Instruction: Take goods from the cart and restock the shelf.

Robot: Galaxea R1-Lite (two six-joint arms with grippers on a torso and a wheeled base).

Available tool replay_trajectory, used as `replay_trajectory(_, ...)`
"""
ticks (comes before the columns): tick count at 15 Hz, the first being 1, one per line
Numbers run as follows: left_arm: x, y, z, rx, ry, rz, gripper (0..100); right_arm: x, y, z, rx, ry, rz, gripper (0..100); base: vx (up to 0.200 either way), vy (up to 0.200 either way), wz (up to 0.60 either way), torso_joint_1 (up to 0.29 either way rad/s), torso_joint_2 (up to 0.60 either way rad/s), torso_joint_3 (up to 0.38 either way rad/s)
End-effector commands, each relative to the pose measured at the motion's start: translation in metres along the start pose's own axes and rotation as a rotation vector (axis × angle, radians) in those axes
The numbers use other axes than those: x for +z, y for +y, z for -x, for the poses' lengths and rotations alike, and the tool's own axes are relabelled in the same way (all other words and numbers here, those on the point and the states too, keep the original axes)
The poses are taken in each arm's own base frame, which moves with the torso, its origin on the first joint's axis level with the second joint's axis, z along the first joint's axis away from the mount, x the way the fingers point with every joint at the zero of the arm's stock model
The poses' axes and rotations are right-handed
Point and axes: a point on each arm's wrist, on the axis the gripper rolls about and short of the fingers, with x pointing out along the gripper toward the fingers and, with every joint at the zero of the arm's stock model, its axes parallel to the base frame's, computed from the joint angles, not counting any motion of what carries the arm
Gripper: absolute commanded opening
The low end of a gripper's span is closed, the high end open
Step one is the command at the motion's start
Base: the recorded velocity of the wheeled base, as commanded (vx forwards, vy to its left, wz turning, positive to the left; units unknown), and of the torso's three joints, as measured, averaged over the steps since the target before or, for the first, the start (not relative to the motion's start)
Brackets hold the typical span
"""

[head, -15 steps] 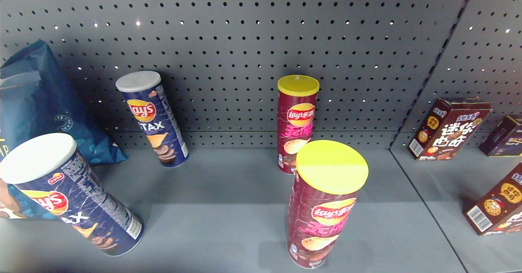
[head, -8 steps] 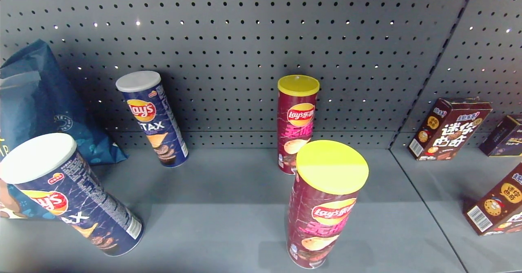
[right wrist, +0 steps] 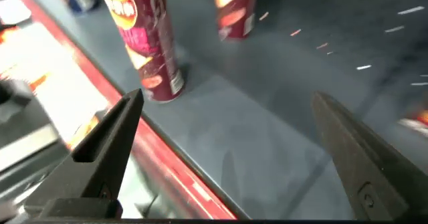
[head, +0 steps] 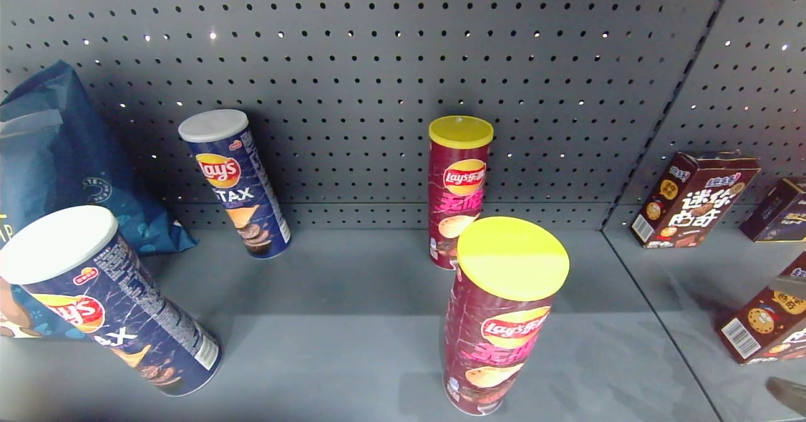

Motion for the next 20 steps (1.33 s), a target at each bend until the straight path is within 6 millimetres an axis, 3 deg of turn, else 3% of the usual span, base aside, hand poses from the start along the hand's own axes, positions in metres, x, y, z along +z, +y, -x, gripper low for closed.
replay_trajectory(1, 0.000, 0.000, 0.000, 0.000, 0.001, 0.000, 100, 0.003, -0.002, -0.040, 0.080, 0.102, -0.006, 100, 0.000, 0.000, 0.00, 0.000, 0.00, 0.000)
replay_trajectory(12, 0.000, 0.000, 0.000, 0.000, 0.001, 0.000, 100, -0.006, -0.010, -0.124, 0.081, 0.248, -0.012, 100, 0.000, 0.000, 0.00, 0.000, 0.00, 0.000)
replay_trajectory(16, 0.000, 0.000, 0.000, 0.000, 0.001, 0.000, 100, -0.016, -0.012, -0.140, 0.090, 0.304, -0.024, 100, 0.000, 0.000, 0.00, 0.000, 0.00, 0.000)
replay_trajectory(20, 0.000, 0.000, 0.000, 0.000, 0.001, 0.000, 100, -0.012, -0.007, -0.166, 0.113, 0.321, -0.008, 100, 0.000, 0.000, 0.00, 0.000, 0.00, 0.000)
